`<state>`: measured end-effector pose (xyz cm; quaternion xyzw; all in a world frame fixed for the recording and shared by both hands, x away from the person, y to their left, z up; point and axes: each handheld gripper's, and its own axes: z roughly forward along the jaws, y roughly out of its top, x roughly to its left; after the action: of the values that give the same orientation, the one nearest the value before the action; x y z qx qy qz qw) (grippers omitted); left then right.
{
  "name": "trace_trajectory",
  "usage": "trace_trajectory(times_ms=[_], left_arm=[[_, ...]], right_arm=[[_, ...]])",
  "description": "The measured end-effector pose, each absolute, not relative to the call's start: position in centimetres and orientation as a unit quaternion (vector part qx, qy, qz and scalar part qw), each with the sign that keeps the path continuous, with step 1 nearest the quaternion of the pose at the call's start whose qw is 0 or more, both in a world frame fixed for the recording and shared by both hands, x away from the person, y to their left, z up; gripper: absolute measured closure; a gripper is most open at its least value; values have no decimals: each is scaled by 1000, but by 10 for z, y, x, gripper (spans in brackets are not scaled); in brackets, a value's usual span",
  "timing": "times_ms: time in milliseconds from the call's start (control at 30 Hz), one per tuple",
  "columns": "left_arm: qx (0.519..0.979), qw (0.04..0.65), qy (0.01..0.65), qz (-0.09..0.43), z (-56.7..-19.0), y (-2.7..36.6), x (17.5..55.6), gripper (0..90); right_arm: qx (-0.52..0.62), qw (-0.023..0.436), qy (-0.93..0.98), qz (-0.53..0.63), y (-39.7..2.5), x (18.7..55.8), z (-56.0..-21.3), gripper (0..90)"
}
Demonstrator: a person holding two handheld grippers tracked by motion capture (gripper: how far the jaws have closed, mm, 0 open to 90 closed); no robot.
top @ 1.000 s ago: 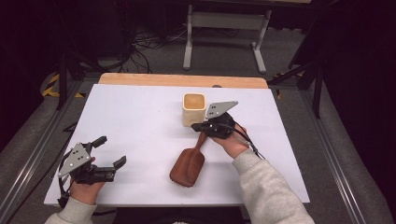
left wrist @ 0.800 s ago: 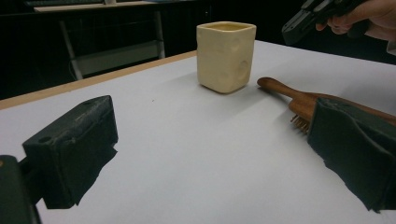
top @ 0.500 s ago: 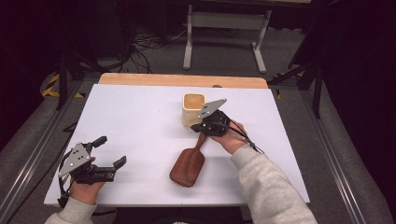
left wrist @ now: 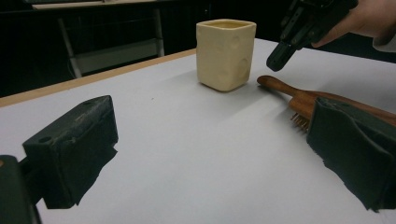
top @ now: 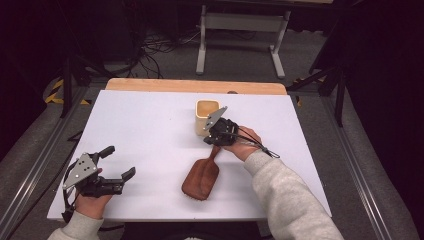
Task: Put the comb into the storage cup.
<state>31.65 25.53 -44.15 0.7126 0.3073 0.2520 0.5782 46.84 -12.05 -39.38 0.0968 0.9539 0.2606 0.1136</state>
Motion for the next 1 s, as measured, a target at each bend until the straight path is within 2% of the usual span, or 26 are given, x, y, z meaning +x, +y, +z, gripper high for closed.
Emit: trace_trajectory(times_ms=[300, 1000], left_arm=[[715, 576, 307, 251, -441, 256, 317, 31], [713, 578, 308, 251, -441, 255, 317, 32]], right_arm=[[99, 98, 967, 215, -115, 476, -410, 897], [102, 79, 977, 171, -119, 477, -420, 897]])
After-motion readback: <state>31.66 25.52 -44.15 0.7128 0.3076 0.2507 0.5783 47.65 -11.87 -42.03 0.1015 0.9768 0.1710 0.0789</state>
